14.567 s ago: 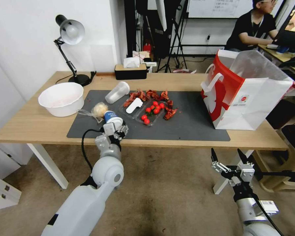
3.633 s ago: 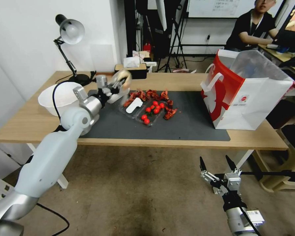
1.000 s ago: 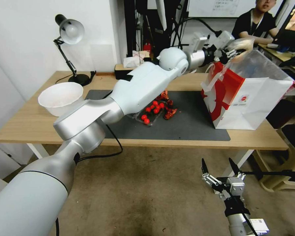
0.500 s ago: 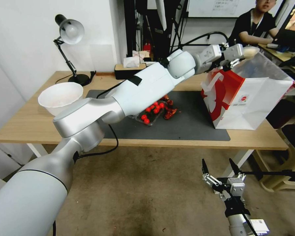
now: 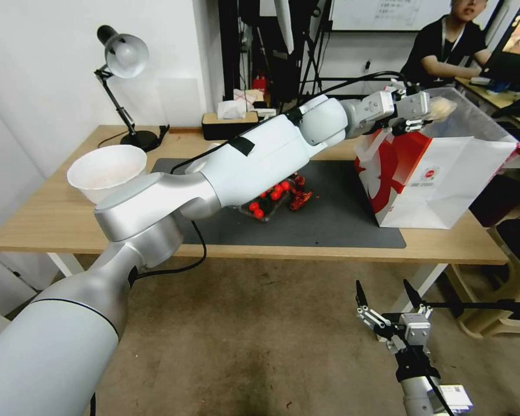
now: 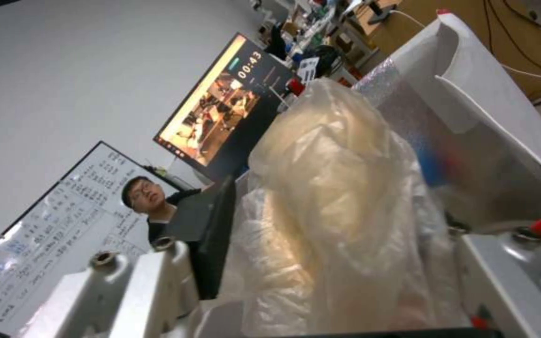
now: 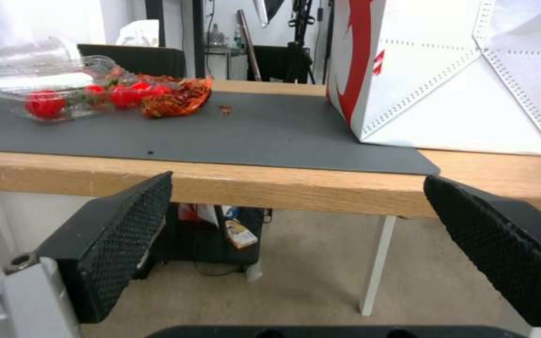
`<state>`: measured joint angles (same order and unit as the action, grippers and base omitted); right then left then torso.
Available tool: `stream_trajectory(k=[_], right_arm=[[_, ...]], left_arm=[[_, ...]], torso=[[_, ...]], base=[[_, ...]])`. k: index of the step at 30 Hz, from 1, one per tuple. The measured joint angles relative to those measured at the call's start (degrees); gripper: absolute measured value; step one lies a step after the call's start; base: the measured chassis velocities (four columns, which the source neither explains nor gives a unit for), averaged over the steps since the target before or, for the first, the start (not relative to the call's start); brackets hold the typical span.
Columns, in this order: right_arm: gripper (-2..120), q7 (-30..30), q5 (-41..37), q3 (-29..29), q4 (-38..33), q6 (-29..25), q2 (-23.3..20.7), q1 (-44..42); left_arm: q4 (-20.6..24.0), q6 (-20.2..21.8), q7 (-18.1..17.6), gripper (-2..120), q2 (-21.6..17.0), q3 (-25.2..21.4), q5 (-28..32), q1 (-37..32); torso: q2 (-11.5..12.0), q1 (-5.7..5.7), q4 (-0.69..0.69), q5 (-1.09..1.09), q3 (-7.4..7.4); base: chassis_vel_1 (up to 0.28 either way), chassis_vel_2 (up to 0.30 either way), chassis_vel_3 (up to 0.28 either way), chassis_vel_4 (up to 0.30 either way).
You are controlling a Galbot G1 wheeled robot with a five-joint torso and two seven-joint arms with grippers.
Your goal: Pick up the trash from the table and place it into the takeout bag.
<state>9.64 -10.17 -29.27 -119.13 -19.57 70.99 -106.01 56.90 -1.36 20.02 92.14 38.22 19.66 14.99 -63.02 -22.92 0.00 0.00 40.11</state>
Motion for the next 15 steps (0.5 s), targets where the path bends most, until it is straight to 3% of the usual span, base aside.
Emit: stream_trajectory(k=[1,6,9,13,15], right_arm=[[100,0.0,0.0,0.0,0.1,0.1,0.0,0.1],[100,0.0,0.0,0.1,0.1,0.1,0.0,0.2],[100,0.0,0.0,0.1,0.1,0.2,-0.1,0.4],[100,0.0,-0.1,0.1,0.3,0.2,-0.1,0.4],[100,0.0,-0.1,0.2,0.3,0.2,0.0,0.4]], left_arm=[[0.0,0.0,0.0,58,0.0,0.0,0.1,0.0],[0.1,0.0,0.0,72,0.0,0.0,0.2,0.1],[0.2,0.1,-0.2,86,0.0,0.0,0.4,0.1],[0.4,0.3,-0.8,99,0.0,0.3,1.2,0.1],[0.4,0.4,-0.9,99,0.0,0.4,1.3,0.1]], torso=[[0.0,0.01,0.0,0.0,0.0],[0.0,0.0,0.0,0.0,0.0],[0.0,0.0,0.0,0.0,0.0],[0.0,0.0,0.0,0.0,0.0],[0.0,0.0,0.0,0.0,0.0]], base=[[0.0,0.0,0.0,0.0],[0.0,0.0,0.0,0.0],[0.0,0.0,0.0,0.0],[0.0,0.0,0.0,0.0],[0.0,0.0,0.0,0.0]])
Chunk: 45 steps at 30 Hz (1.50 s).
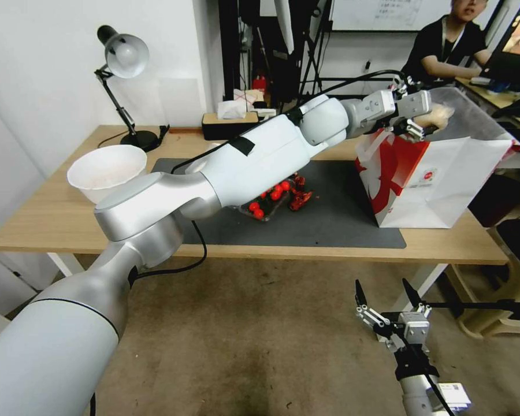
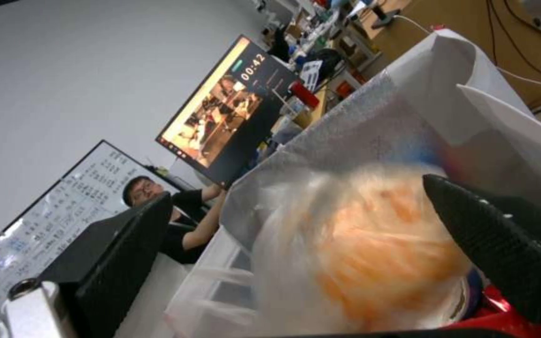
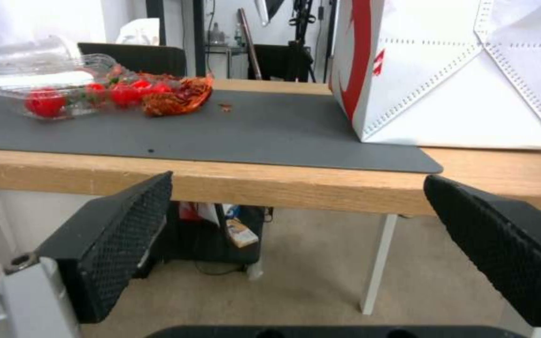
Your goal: Pick up the trash from the table and place it into the takeout bag.
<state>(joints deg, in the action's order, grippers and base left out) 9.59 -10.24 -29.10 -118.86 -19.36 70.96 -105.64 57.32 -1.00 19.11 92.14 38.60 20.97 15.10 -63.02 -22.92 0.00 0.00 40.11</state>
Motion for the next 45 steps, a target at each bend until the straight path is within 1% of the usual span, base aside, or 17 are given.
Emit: stream_trajectory(k=[11,18,21,23,27,28,30,31,33,36,37,39,40,42,43,44,45], right_arm=[[100,0.0,0.0,0.1,0.1,0.1,0.0,0.2],[100,-0.1,-0.1,0.2,0.2,0.2,-0.3,0.5],[100,-0.1,-0.1,0.3,0.3,0.2,-0.3,0.6],[100,-0.1,-0.1,0.4,0.4,0.3,-0.4,0.8],[100,-0.1,-0.1,0.5,0.5,0.3,-0.5,0.8],[100,0.0,-0.1,0.5,0.5,0.3,-0.7,0.7],[100,0.0,-0.2,0.5,0.6,0.3,-1.0,0.7],[100,0.0,-0.2,0.5,0.6,0.3,-1.0,0.7],[100,0.0,-0.2,0.5,1.0,0.3,-1.1,0.9],[100,0.0,-0.2,0.6,1.5,0.3,-1.1,1.1],[100,0.0,-0.2,0.6,1.5,0.3,-1.1,1.1],[100,0.0,-0.3,0.7,1.6,0.3,-1.1,1.1],[100,0.0,-0.3,0.7,1.6,0.3,-1.1,1.1],[100,0.0,-0.3,0.8,1.8,0.2,-1.1,1.1],[100,0.0,-0.3,0.8,1.8,0.2,-1.1,1.1],[100,0.0,-0.3,0.8,2.0,0.1,-1.1,1.1],[100,0.0,-0.3,0.9,2.1,0.1,-1.1,1.1]], left_arm=[[0.9,1.4,-0.7,100,0.0,-1.2,3.3,-0.2],[3.3,5.6,-5.2,100,-0.3,-5.1,18.1,-2.0],[4.0,6.4,-6.8,100,-0.7,-6.0,21.3,-2.8],[5.4,8.0,-11.0,100,-1.9,-7.5,27.4,-4.4],[6.7,10.6,-13.8,100,-2.8,-8.6,31.2,-5.4],[8.7,13.5,-17.5,100,-4.2,-9.9,34.7,-6.9],[12.0,17.2,-21.8,100,-6.2,-12.2,37.9,-9.2],[12.0,17.2,-21.8,100,-6.2,-12.2,37.9,-9.2],[14.7,19.4,-25.2,100,-7.5,-14.6,40.2,-11.4],[16.9,20.7,-28.1,100,-8.7,-17.0,41.5,-13.9],[16.9,20.7,-28.1,100,-8.7,-17.0,41.5,-13.9],[18.7,21.0,-31.8,100,-9.5,-17.9,40.7,-15.3],[18.7,21.0,-31.8,100,-9.5,-17.9,40.7,-15.3],[21.9,21.0,-41.2,100,-10.5,-18.4,36.0,-17.8],[21.9,21.0,-41.2,100,-10.5,-18.4,36.0,-17.8],[24.2,20.5,-51.1,100,-11.2,-18.7,29.1,-20.5],[25.1,19.0,-56.2,100,-12.0,-18.7,21.3,-22.9]], torso=[[0.0,0.0,0.0,0.0,0.0],[0.0,0.0,-0.01,0.0,0.0],[0.0,0.0,-0.01,0.0,0.0],[0.0,0.0,0.0,0.0,0.0],[0.0,0.0,0.0,0.0,0.0],[0.0,0.0,0.0,0.0,0.0],[0.0,0.0,0.02,-0.01,0.0],[0.0,0.0,0.02,-0.01,0.0],[0.0,0.0,0.01,-0.01,0.0],[0.0,0.0,0.0,-0.02,0.0],[0.0,0.0,0.0,-0.02,0.0],[0.0,0.0,0.0,-0.01,0.0],[0.0,0.0,0.0,-0.01,0.0],[0.0,0.0,0.0,-0.01,0.0],[0.0,0.0,0.0,-0.01,0.0],[0.0,0.0,0.0,-0.01,0.0],[0.0,0.0,0.01,-0.01,0.0]], base=[[0.0,0.0,0.0,0.0],[0.0,0.0,0.0,0.0],[0.0,0.0,0.0,0.0],[0.0,0.0,0.0,0.0],[0.0,0.0,0.0,0.0],[0.0,0.0,0.0,0.0],[0.0,0.0,0.0,0.0],[0.0,0.0,0.0,0.0],[0.0,0.0,0.0,0.0],[0.0,0.0,0.0,0.0],[0.0,0.0,0.0,0.0],[0.0,0.0,0.0,0.0],[0.0,0.0,0.0,0.0],[0.0,0.0,0.0,0.0],[0.0,0.0,0.0,0.0],[0.0,0.0,0.0,0.0],[0.0,0.0,0.0,0.0]])
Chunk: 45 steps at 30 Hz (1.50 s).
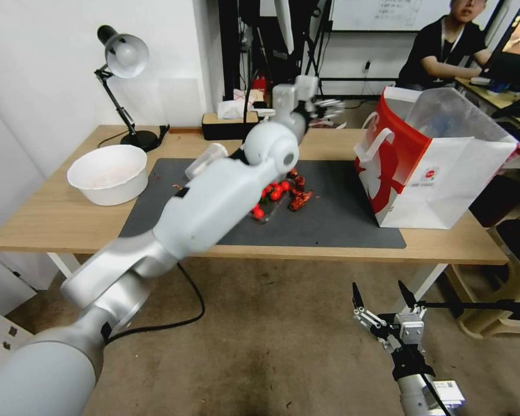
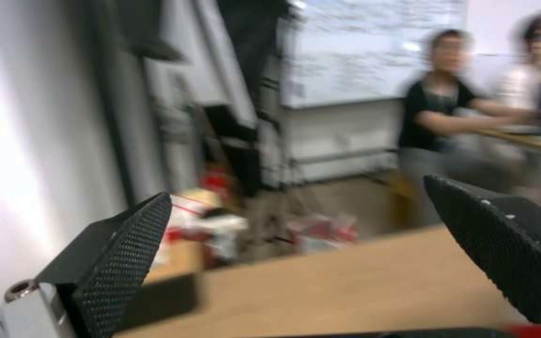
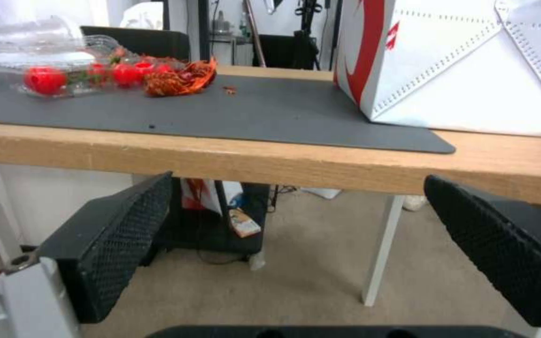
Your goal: Pick up the trash from the table and place it into the takeout bag.
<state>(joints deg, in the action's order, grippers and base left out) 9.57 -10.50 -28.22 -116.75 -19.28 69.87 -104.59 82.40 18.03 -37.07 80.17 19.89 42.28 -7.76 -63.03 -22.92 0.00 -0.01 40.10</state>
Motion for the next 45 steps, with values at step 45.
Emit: stream_trajectory(k=[45], right_arm=[[100,-0.5,0.2,1.1,0.7,0.4,-0.7,0.9]], left_arm=[[29.3,-1.9,-1.2,100,-18.0,-26.9,-12.5,-48.1]], torso=[[0.0,0.0,0.0,0.0,0.0]], base=[[0.0,0.0,0.0,0.0]])
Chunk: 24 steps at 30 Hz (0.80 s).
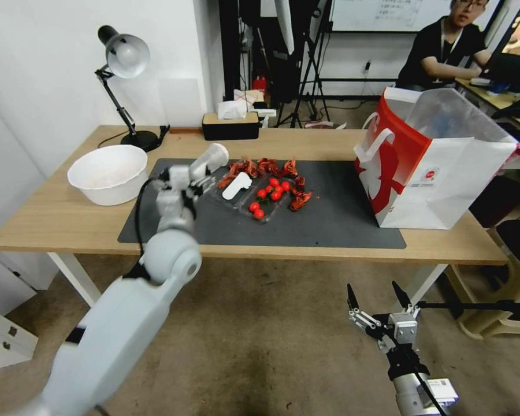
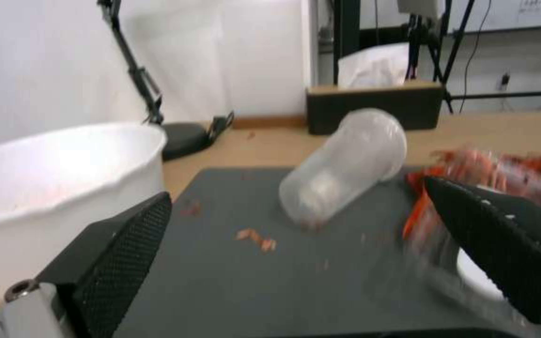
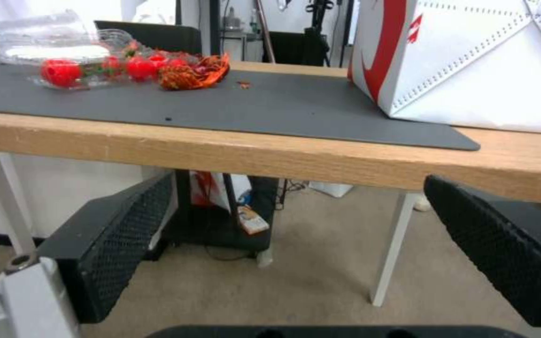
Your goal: Pick up the trash from the table and place it into the takeout bag.
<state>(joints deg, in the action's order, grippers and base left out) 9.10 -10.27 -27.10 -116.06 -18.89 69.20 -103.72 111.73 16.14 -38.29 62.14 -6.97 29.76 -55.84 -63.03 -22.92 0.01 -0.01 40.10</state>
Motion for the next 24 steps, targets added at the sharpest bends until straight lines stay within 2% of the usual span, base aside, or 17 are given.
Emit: stream_trajectory(k=[7,18,24], right_arm=[[100,-0.1,0.0,0.2,-0.2,-0.2,0.0,0.1],[100,-0.2,-0.1,0.1,-1.7,-0.7,-0.5,-0.4],[100,-0.2,-0.3,0.0,-1.7,-0.8,-0.8,-0.5]], left_arm=[[4.0,-1.0,0.7,100,0.5,-2.2,-2.8,-8.1],[9.7,-5.3,4.4,100,2.8,-7.7,-8.3,-21.6],[10.6,-6.5,5.1,100,3.8,-8.6,-9.7,-25.3]], torso=[[0.0,0.0,-0.01,0.02,0.0],[0.0,0.01,0.0,0.01,0.0],[0.0,0.01,-0.01,0.01,0.0]], base=[[0.0,0.0,0.0,0.0],[0.0,0.0,0.0,0.0],[0.0,0.0,0.0,0.0]])
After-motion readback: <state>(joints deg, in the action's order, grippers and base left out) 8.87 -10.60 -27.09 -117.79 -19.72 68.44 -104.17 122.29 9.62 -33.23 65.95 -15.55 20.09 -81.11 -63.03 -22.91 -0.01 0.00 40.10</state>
